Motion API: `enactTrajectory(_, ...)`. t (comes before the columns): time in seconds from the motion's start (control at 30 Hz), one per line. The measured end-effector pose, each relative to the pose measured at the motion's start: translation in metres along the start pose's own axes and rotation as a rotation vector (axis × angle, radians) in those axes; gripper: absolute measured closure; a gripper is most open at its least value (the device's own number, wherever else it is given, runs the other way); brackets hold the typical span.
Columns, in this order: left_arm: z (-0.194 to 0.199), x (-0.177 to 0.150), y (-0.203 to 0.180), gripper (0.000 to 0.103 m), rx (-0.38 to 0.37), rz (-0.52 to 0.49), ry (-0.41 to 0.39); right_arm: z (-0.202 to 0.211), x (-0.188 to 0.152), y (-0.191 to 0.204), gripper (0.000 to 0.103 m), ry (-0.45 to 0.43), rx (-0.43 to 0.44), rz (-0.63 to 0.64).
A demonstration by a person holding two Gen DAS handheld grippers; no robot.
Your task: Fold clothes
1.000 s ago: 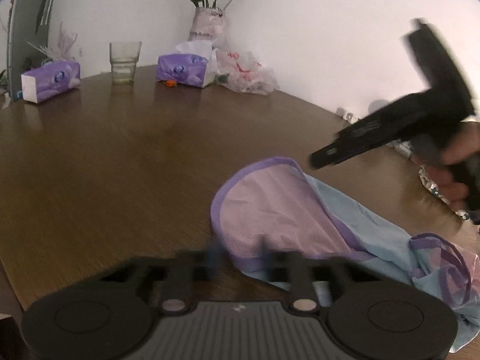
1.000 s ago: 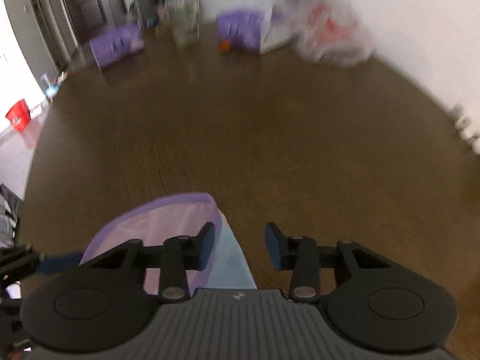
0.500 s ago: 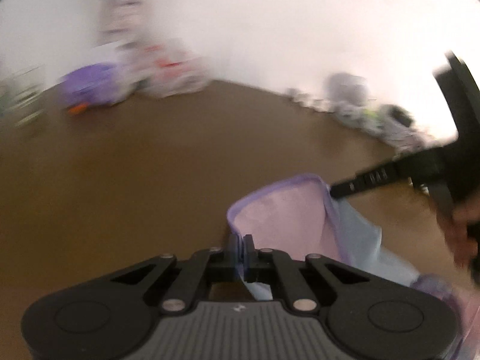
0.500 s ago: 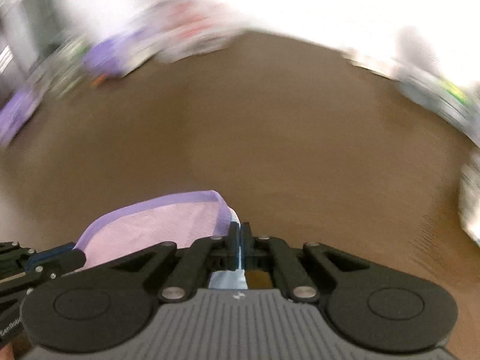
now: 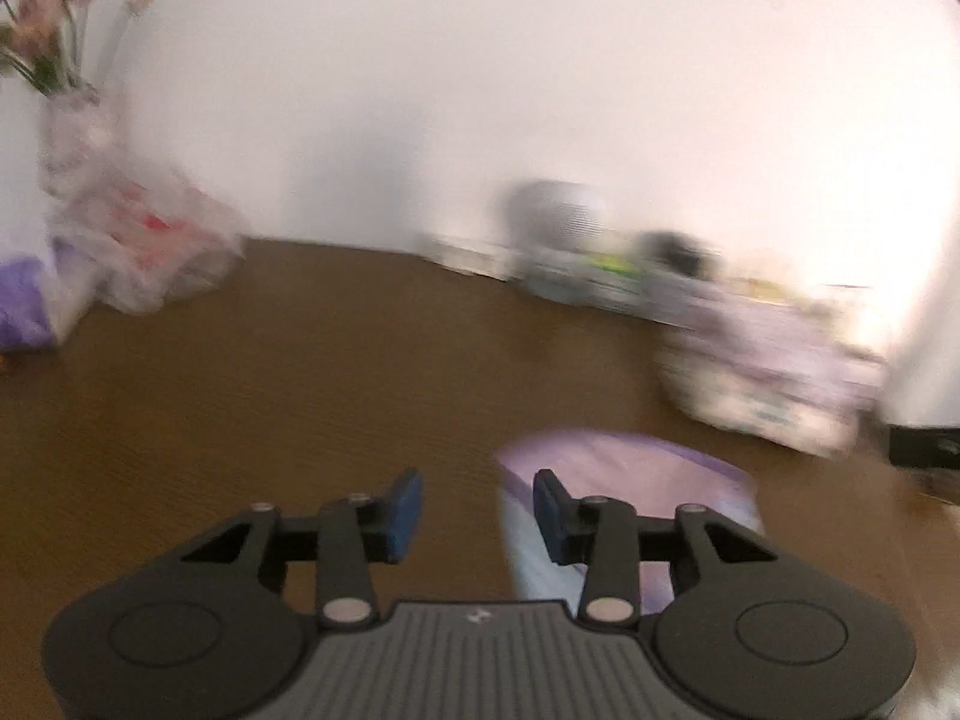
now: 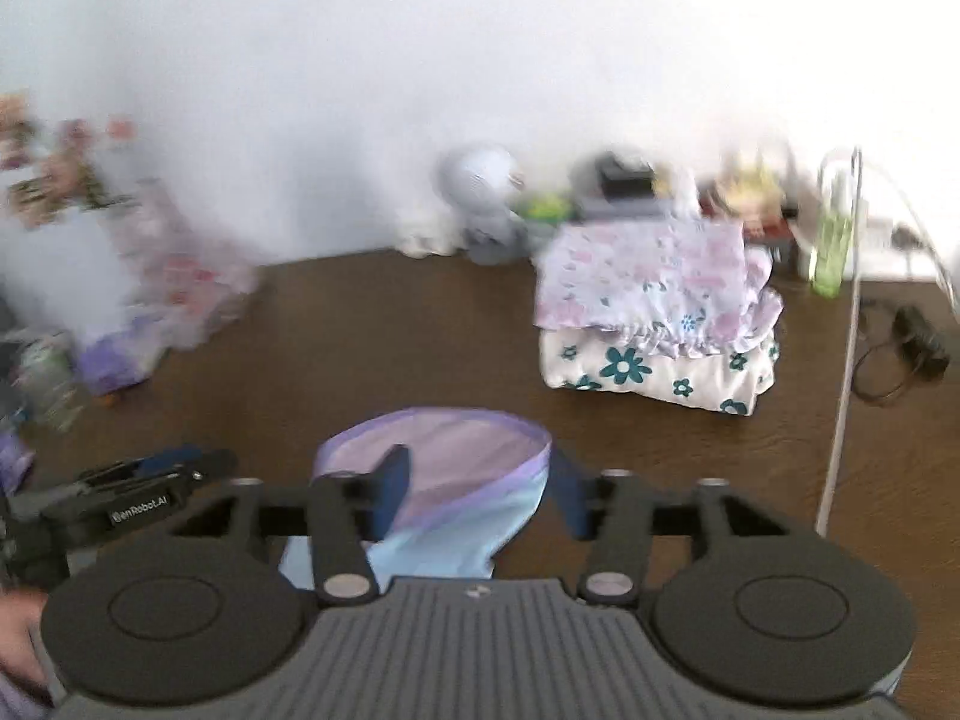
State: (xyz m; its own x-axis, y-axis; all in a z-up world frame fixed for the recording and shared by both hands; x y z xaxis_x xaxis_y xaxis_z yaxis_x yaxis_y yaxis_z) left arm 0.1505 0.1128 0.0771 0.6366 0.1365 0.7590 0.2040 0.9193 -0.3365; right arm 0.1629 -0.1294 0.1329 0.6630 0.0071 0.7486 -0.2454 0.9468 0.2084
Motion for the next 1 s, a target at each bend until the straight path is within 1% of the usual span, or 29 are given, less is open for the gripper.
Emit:
enactTrajectory(0.03, 0.014, -0.016, -0.007, 0.052, -0.079, -0.008, 0.008, 0.018, -0.015, 0.003, 0.047, -0.007, 0.028, 0.021)
enactTrajectory(0.07, 0.027, -0.034, -0.014, 0.048, -0.152, -0.021, 0.015, 0.033, -0.033, 0.005, 0.046, -0.019, 0.063, 0.032)
enactTrajectory(0.1, 0.04, -0.052, -0.022, 0.047, -0.225, -0.034, 0.021, 0.045, -0.055, 0.006, 0.045, -0.039, 0.114, 0.039)
enactTrajectory(0.13, 0.053, -0.07, -0.029, 0.047, -0.298, -0.047, 0.028, 0.054, -0.074, 0.007, 0.039, -0.054, 0.165, 0.046)
enactTrajectory(0.17, 0.06, -0.085, -0.032, 0.045, -0.338, -0.066, 0.018, 0.054, -0.089, 0.007, 0.038, -0.05, 0.191, 0.058)
enactTrajectory(0.2, 0.065, -0.1, -0.035, 0.044, -0.367, -0.086, 0.003, 0.051, -0.105, 0.006, 0.038, -0.032, 0.177, 0.076)
enactTrajectory(0.23, 0.064, -0.111, -0.036, 0.042, -0.371, -0.096, 0.01, 0.048, -0.121, 0.004, 0.039, -0.013, 0.162, 0.094)
enactTrajectory(0.3, 0.054, -0.119, -0.041, 0.044, -0.309, -0.125, 0.048, 0.039, -0.145, 0.003, 0.041, 0.034, 0.142, 0.128)
enactTrajectory(0.33, 0.051, -0.12, -0.044, 0.044, -0.275, -0.145, 0.059, 0.037, -0.151, 0.003, 0.048, 0.047, 0.152, 0.136)
enactTrajectory(0.37, 0.05, -0.12, -0.047, 0.044, -0.279, -0.173, 0.06, 0.036, -0.155, 0.004, 0.051, 0.046, 0.167, 0.137)
enactTrajectory(0.4, 0.048, -0.12, -0.048, 0.044, -0.298, -0.186, 0.071, 0.034, -0.158, 0.004, 0.051, 0.038, 0.186, 0.137)
enactTrajectory(0.43, 0.047, -0.12, -0.048, 0.053, -0.318, -0.192, 0.086, 0.032, -0.159, 0.005, 0.052, 0.029, 0.205, 0.134)
enactTrajectory(0.47, 0.044, -0.119, -0.045, 0.08, -0.333, -0.181, 0.108, 0.031, -0.16, 0.005, 0.055, 0.022, 0.222, 0.126)
enactTrajectory(0.5, 0.041, -0.117, -0.042, 0.093, -0.346, -0.166, 0.131, 0.028, -0.161, 0.006, 0.059, 0.022, 0.239, 0.121)
enactTrajectory(0.53, 0.042, -0.119, -0.04, 0.097, -0.35, -0.154, 0.142, 0.025, -0.163, 0.009, 0.072, 0.032, 0.257, 0.119)
enactTrajectory(0.57, 0.045, -0.121, -0.039, 0.098, -0.351, -0.145, 0.15, 0.021, -0.166, 0.011, 0.087, 0.05, 0.264, 0.115)
enactTrajectory(0.63, 0.051, -0.124, -0.036, 0.101, -0.334, -0.118, 0.154, 0.013, -0.173, 0.014, 0.102, 0.087, 0.254, 0.099)
enactTrajectory(0.7, 0.061, -0.13, -0.027, 0.103, -0.295, -0.06, 0.158, 0.015, -0.178, 0.016, 0.102, 0.113, 0.249, 0.081)
enactTrajectory(0.8, 0.08, -0.145, -0.014, 0.103, -0.276, 0.039, 0.166, 0.029, -0.187, 0.017, 0.102, 0.154, 0.23, 0.065)
enactTrajectory(0.87, 0.098, -0.149, -0.013, 0.103, -0.283, 0.053, 0.142, 0.042, -0.194, 0.019, 0.101, 0.171, 0.223, 0.08)
enactTrajectory(0.9, 0.103, -0.146, -0.018, 0.101, -0.29, 0.028, 0.114, 0.049, -0.192, 0.019, 0.099, 0.159, 0.222, 0.072)
enactTrajectory(0.93, 0.108, -0.141, -0.024, 0.096, -0.298, -0.007, 0.082, 0.055, -0.189, 0.019, 0.095, 0.141, 0.228, 0.063)
enactTrajectory(0.97, 0.113, -0.137, -0.031, 0.086, -0.306, -0.041, 0.05, 0.06, -0.181, 0.02, 0.082, 0.106, 0.243, 0.06)
enactTrajectory(1.0, 0.111, -0.132, -0.037, 0.08, -0.311, -0.079, 0.034, 0.06, -0.171, 0.025, 0.07, 0.063, 0.253, 0.075)
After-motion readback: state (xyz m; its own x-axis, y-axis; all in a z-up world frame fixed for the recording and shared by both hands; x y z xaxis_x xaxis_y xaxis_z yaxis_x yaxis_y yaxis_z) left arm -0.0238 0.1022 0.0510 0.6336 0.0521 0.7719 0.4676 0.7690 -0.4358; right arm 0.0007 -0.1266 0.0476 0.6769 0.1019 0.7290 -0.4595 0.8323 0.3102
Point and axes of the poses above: each gripper's, at about its wrist camera, not at the fingertips, and z roughly against the way its jaws point, y to its left, x to its top, the point moved 5 cm from there along -z, roughly the way its jaws point, and after that the axes turned 3 degrees about -x, right-handed, at the moved point
